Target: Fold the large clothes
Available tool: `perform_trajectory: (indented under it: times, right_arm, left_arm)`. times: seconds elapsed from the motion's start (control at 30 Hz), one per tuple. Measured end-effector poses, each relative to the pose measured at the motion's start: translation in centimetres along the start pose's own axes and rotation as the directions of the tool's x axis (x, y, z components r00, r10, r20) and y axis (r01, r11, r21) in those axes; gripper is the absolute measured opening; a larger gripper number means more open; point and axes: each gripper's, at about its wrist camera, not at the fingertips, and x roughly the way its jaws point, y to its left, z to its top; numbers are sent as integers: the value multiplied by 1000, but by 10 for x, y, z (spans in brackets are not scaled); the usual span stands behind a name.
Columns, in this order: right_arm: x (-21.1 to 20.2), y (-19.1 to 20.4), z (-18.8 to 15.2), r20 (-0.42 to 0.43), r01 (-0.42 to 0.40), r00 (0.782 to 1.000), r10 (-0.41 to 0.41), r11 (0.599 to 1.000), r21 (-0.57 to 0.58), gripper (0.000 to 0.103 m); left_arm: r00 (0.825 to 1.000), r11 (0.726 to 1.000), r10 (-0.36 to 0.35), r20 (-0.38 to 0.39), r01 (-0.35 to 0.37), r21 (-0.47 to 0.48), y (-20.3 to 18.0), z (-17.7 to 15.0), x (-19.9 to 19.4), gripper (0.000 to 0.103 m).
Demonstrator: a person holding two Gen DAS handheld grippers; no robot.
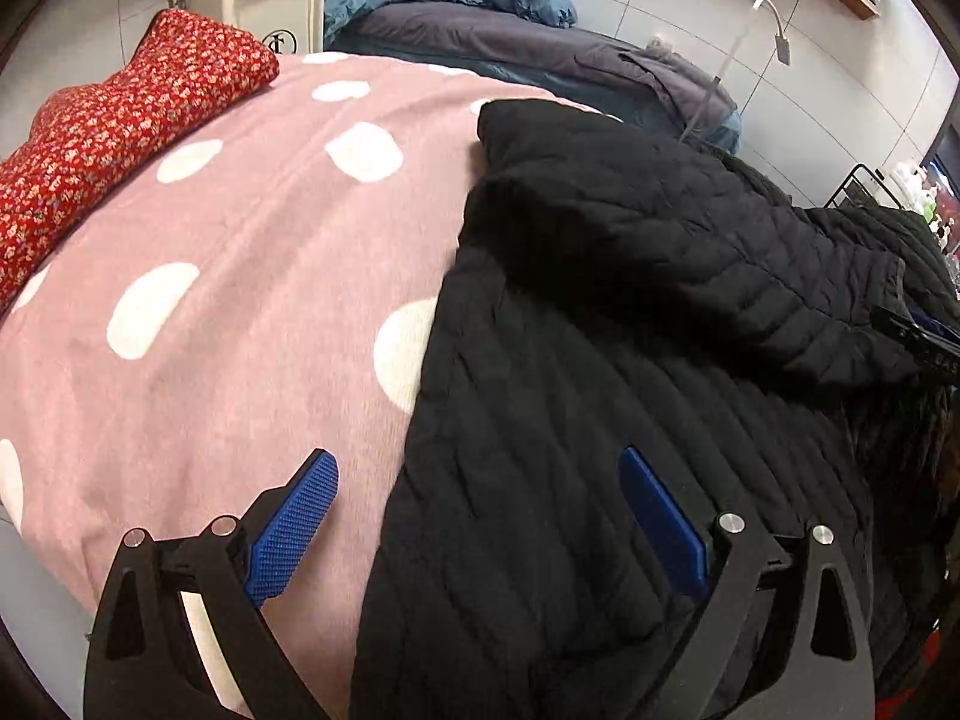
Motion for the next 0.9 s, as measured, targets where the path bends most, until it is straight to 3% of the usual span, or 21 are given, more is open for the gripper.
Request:
perform_trajectory:
  times: [0.17,0.33,0.63,0.8,0.9]
  right_arm:
    - [-38,-2,-19,75,-59,995,59,998,4,80]
    - [-70,-37,-50,92,-88,993,79,991,102,80]
    - [-107,-108,-100,59,-62,997,47,956,287,80]
    - [-117,-135,-129,53,-131,991,120,910,393,80]
    - [-121,-143,-146,41,-170,985,168,892,418,80]
  left_arm:
    - [1000,1000,-24,17,24,6,2,0,-9,93]
    - [997,997,-79,4,79,-25,17,-3,-15,93]
    - [987,977,-163,10,163,-136,65,-21,-31,92]
    - [971,961,-239,3,237,-144,72,-36,-40,92]
    - [970,963,-242,-14,239,-121,70,-45,-42,92]
